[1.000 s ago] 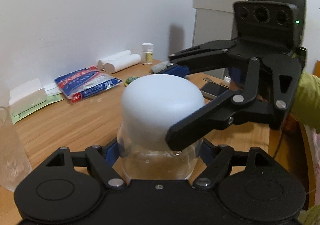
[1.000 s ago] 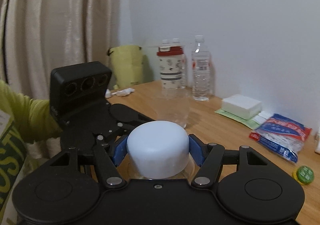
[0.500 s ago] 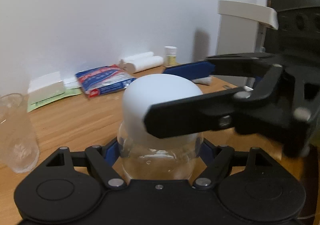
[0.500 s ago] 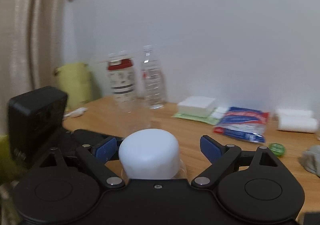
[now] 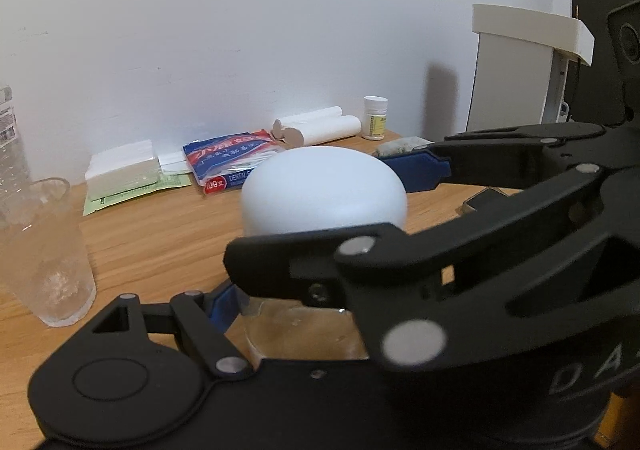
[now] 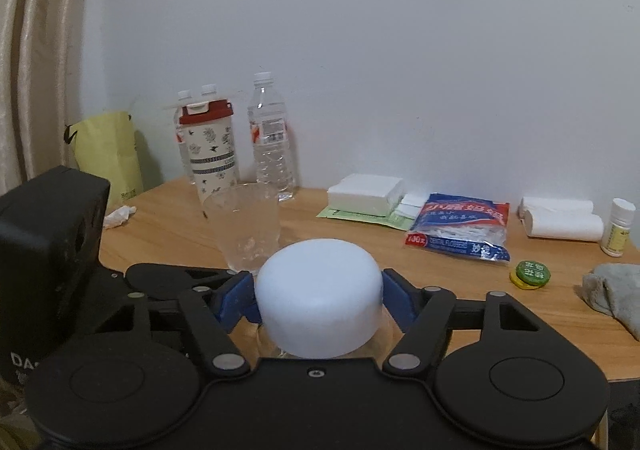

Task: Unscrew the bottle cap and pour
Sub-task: 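Twist the white cap with the right gripper while the left gripper holds the jar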

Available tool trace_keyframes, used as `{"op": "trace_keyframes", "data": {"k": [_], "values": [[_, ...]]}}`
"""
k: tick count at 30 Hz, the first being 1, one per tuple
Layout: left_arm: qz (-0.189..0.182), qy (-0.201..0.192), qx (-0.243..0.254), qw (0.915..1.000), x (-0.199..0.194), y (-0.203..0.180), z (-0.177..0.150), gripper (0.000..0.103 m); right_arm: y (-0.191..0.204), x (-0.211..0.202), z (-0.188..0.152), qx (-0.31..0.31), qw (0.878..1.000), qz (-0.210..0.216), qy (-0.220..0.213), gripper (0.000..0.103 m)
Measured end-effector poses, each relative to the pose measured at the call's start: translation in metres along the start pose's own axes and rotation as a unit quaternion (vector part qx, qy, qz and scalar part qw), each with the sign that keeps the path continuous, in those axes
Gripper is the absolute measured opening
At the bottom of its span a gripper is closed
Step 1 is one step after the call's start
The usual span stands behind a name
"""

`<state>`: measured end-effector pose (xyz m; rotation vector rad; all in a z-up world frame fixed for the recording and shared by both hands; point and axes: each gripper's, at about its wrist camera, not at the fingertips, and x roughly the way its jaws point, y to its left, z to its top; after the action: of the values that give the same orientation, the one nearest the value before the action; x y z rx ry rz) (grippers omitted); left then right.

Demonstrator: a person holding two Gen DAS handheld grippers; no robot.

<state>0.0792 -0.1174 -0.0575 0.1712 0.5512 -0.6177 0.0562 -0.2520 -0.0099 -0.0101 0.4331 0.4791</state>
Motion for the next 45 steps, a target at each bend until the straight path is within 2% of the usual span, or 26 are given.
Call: {"op": "trace_keyframes", "data": {"k": [5,8,10,11,14,19,24,28,31,37,40,45], "values": [[-0.007,-0.001,0.01,0.9999,0.001,0.003,-0.001,0.079,-0.011,0.0,0.0,-0.024,0.999,0.04,0.006,0.07],[-0.035,0.0,0.028,0.999,0.001,0.009,-0.001,0.079,-0.02,0.0,0.001,-0.041,0.996,0.075,0.009,0.07],[-0.056,0.001,0.04,0.9976,0.001,0.013,0.0,0.079,-0.031,0.001,0.002,-0.051,0.992,0.116,0.013,0.07],[-0.067,0.002,0.052,0.9964,0.002,0.014,0.0,0.079,-0.042,0.003,0.003,-0.057,0.987,0.151,0.018,0.07],[-0.098,0.006,0.08,0.992,0.002,0.019,0.001,0.079,-0.055,0.006,0.006,-0.058,0.978,0.2,0.021,0.07],[-0.131,0.015,0.093,0.9869,0.004,0.025,0.002,0.079,-0.062,0.01,0.006,-0.093,0.965,0.243,0.017,0.07],[-0.133,0.016,0.096,0.9863,0.004,0.026,0.001,0.079,-0.066,0.013,0.007,-0.105,0.959,0.264,0.015,0.07],[-0.126,0.015,0.09,0.9878,0.005,0.026,0.0,0.079,-0.061,0.01,0.006,-0.109,0.962,0.248,0.013,0.07],[-0.104,0.017,0.079,0.9913,0.004,0.021,0.001,0.079,-0.049,0.002,0.004,-0.078,0.978,0.191,-0.008,0.078],[-0.05,0.022,0.054,0.997,0.005,0.01,0.004,0.079,-0.026,-0.005,0.001,-0.007,0.996,0.082,-0.034,0.078],[-0.031,0.015,0.041,0.9986,0.005,0.007,0.003,0.079,-0.019,-0.001,-0.001,0.005,0.998,0.05,-0.028,0.078],[-0.006,0.007,0.026,0.9996,0.006,0.002,0.002,0.079,-0.017,0.005,-0.003,0.024,0.999,0.03,-0.016,0.076]]}}
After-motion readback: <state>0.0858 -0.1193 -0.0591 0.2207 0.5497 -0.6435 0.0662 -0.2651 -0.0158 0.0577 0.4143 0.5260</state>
